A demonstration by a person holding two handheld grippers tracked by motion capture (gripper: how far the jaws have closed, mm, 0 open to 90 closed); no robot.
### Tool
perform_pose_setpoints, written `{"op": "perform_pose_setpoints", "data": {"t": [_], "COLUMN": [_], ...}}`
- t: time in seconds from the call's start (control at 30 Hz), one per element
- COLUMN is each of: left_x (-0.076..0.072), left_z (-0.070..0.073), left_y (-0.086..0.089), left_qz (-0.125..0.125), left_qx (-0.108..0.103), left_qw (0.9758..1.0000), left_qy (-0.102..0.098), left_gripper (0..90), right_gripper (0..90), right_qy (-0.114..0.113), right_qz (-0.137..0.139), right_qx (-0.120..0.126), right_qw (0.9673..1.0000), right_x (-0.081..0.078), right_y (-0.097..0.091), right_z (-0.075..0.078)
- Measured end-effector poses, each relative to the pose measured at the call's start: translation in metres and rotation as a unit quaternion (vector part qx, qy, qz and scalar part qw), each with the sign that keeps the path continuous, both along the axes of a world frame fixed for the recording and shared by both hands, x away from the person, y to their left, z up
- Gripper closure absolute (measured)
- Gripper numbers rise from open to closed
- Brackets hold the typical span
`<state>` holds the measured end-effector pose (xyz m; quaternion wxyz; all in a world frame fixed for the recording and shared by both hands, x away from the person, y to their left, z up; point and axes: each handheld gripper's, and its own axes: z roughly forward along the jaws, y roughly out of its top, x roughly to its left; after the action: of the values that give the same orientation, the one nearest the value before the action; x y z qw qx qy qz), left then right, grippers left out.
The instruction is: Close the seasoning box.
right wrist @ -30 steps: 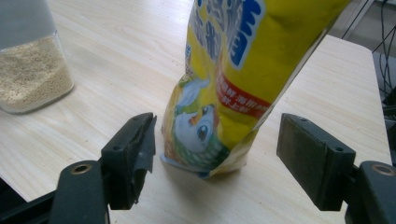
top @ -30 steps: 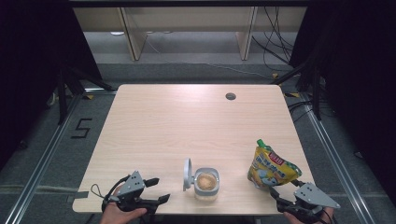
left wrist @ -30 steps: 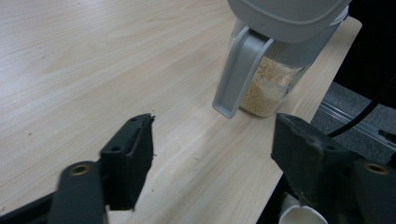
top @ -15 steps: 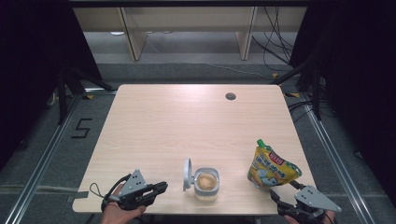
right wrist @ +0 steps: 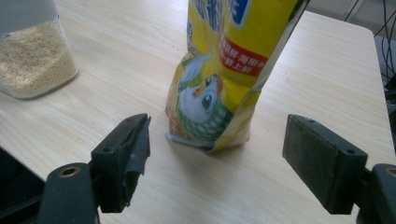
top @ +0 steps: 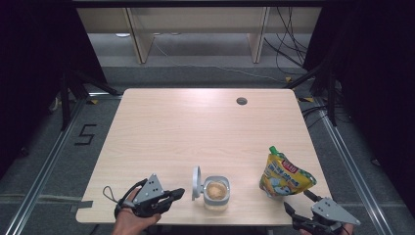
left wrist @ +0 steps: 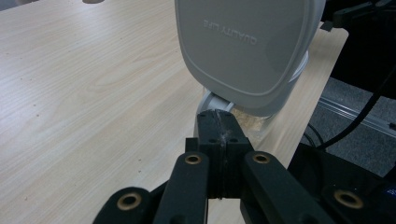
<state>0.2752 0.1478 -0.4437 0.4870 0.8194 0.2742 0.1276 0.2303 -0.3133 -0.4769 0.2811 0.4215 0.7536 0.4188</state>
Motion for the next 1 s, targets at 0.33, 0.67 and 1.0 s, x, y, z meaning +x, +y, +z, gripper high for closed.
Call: {"op": "perform_pose_setpoints", "data": {"t": [0.33, 0.67, 1.0], "left_x": [0.001, 0.002, 0.001], "left_z": [0.006, 0.011, 0.014], "left_y": [-0.006, -0.016, -0.022], "left_qz": [-0.002, -0.011, -0.016], "left_qx": [-0.005, -0.009, -0.014], "left_qw": [1.0, 0.9999, 0.9998], "left_qy": [0.0, -0.002, -0.002], "left_gripper": [89.0, 89.0, 89.0], "right_gripper": [21.9, 22.3, 22.6], "right_qy": [0.004, 0.004, -0.004], "right_qz": [-0.004, -0.005, -0.007], "right_qx": [-0.007, -0.004, -0.016], "right_qw": [1.0, 1.0, 0.9998], "right_x": [-0.007, -0.009, -0.008], "right_y": [-0.001, -0.002, -0.002], "right_z": [-0.001, -0.002, -0.002]}}
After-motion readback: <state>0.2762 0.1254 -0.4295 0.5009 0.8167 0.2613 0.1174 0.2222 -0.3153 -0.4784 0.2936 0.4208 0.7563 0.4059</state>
